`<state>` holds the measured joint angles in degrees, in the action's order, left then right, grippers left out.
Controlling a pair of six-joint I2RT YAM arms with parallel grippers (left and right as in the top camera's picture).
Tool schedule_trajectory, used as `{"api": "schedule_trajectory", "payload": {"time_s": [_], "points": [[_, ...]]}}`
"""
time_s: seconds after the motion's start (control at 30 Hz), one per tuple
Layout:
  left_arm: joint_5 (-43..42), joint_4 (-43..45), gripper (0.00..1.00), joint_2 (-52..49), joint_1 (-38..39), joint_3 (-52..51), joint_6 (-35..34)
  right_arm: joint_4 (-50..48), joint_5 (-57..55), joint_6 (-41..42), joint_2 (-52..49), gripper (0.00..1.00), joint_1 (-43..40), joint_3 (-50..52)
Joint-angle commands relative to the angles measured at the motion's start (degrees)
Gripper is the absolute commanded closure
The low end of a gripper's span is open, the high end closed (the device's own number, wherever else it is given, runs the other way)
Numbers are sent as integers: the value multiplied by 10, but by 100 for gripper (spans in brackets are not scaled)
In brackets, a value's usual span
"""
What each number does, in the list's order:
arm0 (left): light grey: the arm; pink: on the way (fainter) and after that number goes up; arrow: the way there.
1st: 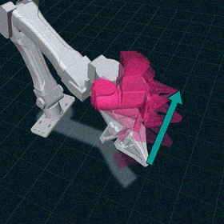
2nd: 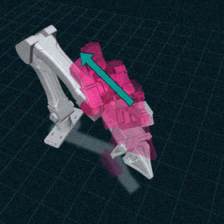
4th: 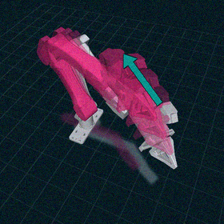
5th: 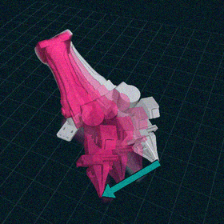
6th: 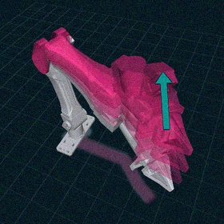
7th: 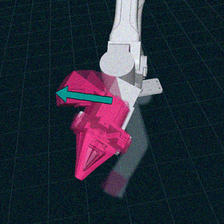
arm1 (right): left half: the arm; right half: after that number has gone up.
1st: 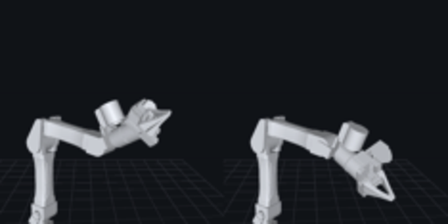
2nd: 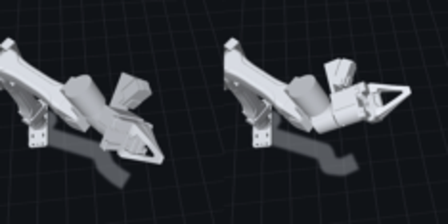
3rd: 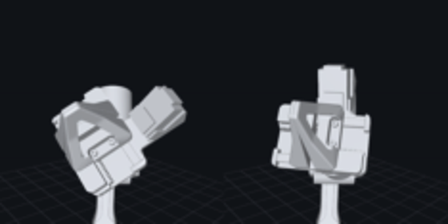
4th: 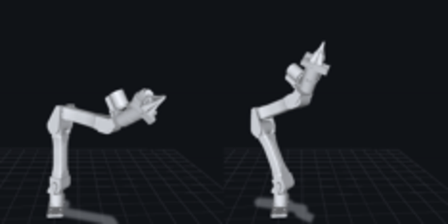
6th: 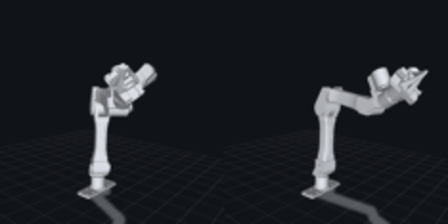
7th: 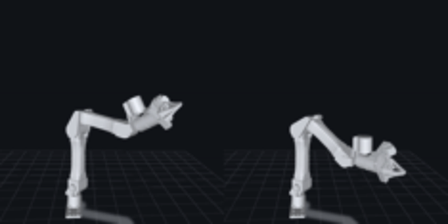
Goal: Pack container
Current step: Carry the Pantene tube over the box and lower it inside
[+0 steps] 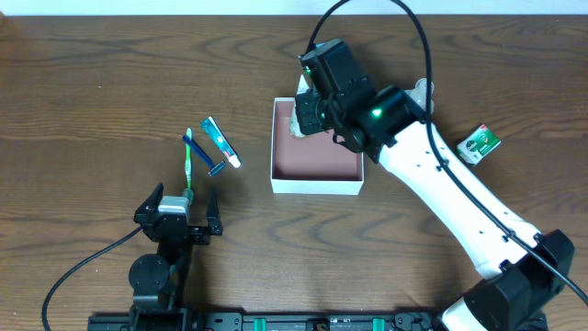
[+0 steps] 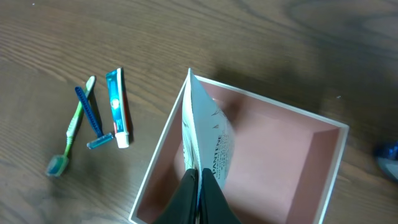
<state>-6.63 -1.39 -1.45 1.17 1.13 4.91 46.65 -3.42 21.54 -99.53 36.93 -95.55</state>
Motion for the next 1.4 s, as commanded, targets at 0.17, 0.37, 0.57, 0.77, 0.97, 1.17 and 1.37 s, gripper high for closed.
{"api": "schedule_trajectory", "payload": {"time_s": [0.17,0.37,0.57,0.77,0.97,1.17,1.37], "points": [[-6,-21,2,0,-3,-9,0,-28,-9,29,-25,99,6,-9],[-6,-21,2,0,-3,-9,0,-49,-6,33,-46,99,7,-9],[-6,-21,2,0,-3,-9,0,-61,-2,42,-59,99,6,-9],[-6,-21,2,0,-3,-9,0,-77,-2,42,-66,95,7,-9],[-6,-21,2,0,-3,-9,0,-88,-1,42,-66,78,7,-9],[-6,-21,2,0,-3,-9,0,-97,16,41,-66,67,9,-9],[-6,-21,2,0,-3,-9,0,-91,20,42,-66,69,10,-9]]}}
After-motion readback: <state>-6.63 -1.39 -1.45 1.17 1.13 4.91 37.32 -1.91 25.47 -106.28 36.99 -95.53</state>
